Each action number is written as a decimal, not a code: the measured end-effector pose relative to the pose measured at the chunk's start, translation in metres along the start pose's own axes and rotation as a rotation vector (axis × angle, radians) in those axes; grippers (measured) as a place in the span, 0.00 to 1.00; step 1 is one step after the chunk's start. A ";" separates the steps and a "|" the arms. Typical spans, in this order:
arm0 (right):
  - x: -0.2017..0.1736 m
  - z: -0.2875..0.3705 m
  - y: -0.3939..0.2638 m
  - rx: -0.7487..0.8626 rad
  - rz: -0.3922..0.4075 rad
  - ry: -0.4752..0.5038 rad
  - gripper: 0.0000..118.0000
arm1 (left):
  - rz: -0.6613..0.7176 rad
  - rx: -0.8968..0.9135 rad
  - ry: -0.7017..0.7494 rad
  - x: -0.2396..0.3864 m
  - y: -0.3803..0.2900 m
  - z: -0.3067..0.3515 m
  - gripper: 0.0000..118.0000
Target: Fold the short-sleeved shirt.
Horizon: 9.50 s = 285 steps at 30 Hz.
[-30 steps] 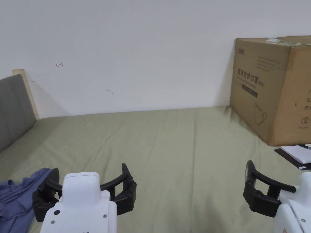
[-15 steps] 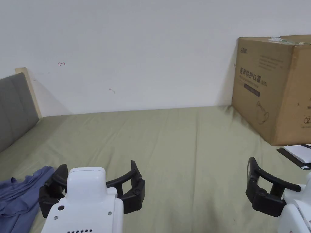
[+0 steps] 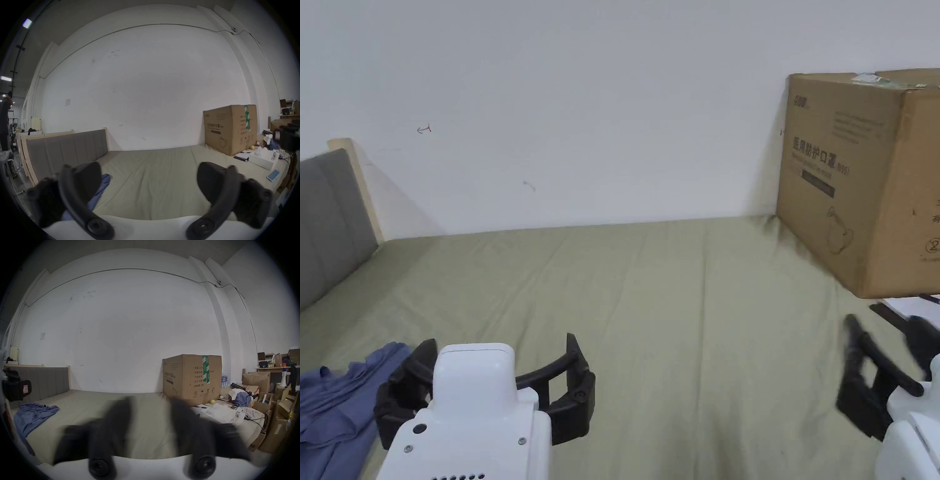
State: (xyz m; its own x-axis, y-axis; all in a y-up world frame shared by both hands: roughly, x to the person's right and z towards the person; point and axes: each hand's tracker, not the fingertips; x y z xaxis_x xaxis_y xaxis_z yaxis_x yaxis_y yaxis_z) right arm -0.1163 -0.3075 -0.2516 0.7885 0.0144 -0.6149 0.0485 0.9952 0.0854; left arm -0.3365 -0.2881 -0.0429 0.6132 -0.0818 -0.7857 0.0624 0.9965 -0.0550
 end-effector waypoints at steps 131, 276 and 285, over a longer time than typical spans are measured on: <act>0.038 -0.094 -0.070 -0.618 -0.118 0.233 0.00 | 0.379 -1.226 -0.539 0.142 -0.126 -0.263 0.96; -0.030 -0.489 0.249 -0.271 0.061 0.118 0.06 | 0.114 -0.367 -0.031 -0.047 0.118 -0.408 0.02; -0.014 -0.428 0.081 -0.462 0.292 0.180 0.06 | 0.095 -0.655 -0.149 -0.009 -0.009 -0.350 0.02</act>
State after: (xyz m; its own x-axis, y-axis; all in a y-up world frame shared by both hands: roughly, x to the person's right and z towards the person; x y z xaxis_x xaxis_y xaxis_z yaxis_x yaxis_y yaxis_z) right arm -0.3862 -0.1855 -0.5716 0.6097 0.2713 -0.7447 -0.4609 0.8858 -0.0546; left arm -0.6184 -0.2910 -0.2512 0.6974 0.0526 -0.7148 -0.4586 0.7991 -0.3887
